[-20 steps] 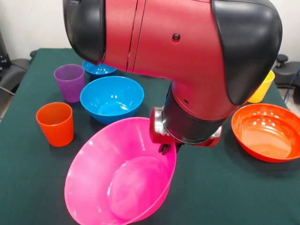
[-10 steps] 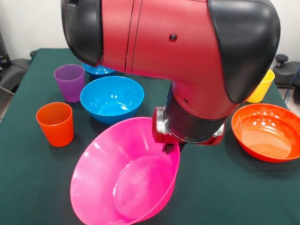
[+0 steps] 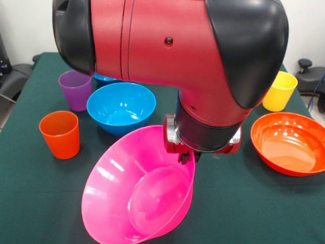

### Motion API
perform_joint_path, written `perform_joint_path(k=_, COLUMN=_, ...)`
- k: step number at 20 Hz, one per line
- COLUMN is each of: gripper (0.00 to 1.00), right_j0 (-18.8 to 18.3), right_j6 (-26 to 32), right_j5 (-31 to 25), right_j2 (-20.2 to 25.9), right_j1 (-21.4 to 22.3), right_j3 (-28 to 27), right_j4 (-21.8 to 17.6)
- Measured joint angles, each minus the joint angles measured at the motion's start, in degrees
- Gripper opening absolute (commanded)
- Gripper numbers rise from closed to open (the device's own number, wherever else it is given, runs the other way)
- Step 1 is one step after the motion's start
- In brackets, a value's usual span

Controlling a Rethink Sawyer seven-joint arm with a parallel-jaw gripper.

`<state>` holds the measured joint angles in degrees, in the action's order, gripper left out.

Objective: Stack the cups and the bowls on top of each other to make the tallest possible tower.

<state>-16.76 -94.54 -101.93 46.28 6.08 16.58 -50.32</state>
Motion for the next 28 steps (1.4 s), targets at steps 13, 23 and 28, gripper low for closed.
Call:
perform_joint_path(k=13, gripper=0.0, right_j0=0.0, right_j6=0.0, right_j5=0.0, right_j2=-0.5, right_j1=0.0, right_j3=0.9, right_j4=0.3)
perform_joint_path(k=23, gripper=0.0, right_j0=0.0, right_j6=0.0, right_j5=0.0, right_j2=-0.5, right_j1=0.0, right_j3=1.2, right_j4=1.5)
perform_joint_path(k=28, gripper=0.0, right_j0=-0.1, right_j6=0.0, right_j5=0.0, right_j2=-0.5, right_j1=0.0, right_j3=1.3, right_j4=2.2)
